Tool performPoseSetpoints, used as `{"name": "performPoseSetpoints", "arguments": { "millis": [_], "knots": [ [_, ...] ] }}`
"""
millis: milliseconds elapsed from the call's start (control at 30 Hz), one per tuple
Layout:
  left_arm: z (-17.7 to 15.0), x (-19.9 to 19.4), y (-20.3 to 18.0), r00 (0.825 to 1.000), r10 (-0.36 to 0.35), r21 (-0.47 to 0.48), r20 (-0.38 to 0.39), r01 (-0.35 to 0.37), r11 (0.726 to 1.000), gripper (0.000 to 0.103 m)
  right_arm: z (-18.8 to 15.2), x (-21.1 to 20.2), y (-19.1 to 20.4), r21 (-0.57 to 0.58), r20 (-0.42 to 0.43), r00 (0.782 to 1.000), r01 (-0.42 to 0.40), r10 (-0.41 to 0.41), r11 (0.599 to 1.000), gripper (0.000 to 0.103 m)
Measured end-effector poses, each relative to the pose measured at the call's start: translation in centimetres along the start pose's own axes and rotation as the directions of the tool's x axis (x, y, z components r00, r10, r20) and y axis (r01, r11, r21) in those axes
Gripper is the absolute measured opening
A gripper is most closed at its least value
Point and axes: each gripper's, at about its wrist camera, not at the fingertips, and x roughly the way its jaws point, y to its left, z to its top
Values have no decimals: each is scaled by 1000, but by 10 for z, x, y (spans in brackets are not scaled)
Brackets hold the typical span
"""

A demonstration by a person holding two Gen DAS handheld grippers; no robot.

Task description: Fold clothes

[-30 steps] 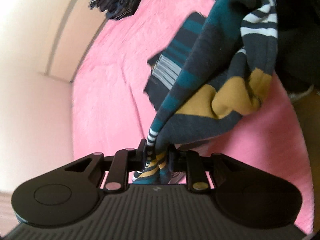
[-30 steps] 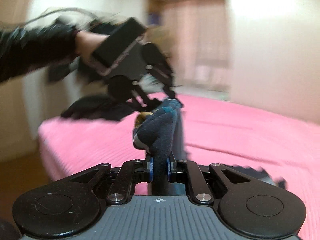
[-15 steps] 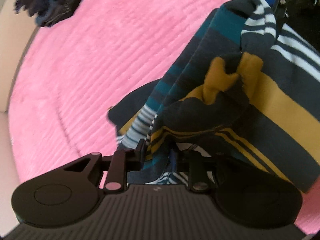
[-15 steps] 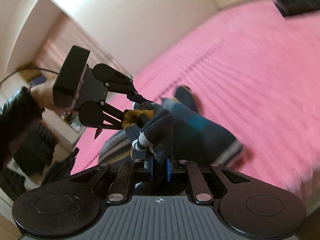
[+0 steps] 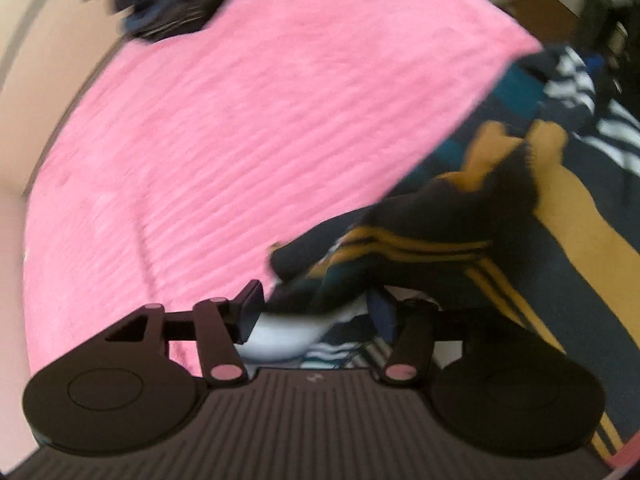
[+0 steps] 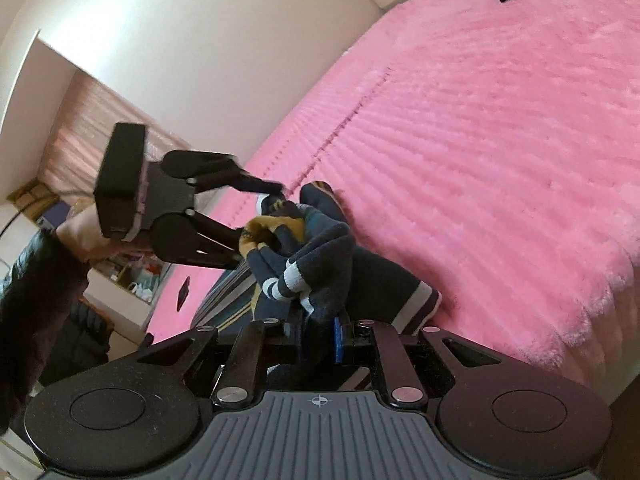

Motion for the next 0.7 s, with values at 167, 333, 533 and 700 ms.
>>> {"name": "performPoseSetpoints", "arguments": {
  "millis": [167,333,533,700],
  "knots": [
    [-41,-49,21,993,113,-223,19,-106,969,51,-3,-11,8,-18,53,995,82,-80,997,56],
    [-83,-71,10,994,90,-435,58,-56,899,52,-5,-37,33,-135,163,972,192,-169,972,63],
    [-96,-55,-20,992,-25,-533,126,89,841,48,-15,-32,89,-405,169,986,64,6,912,62],
    [-84,-20,-22,991,-40,-525,124,100,845,65,-7,23,72,-417,26,993,113,-113,902,53]
  ]
}}
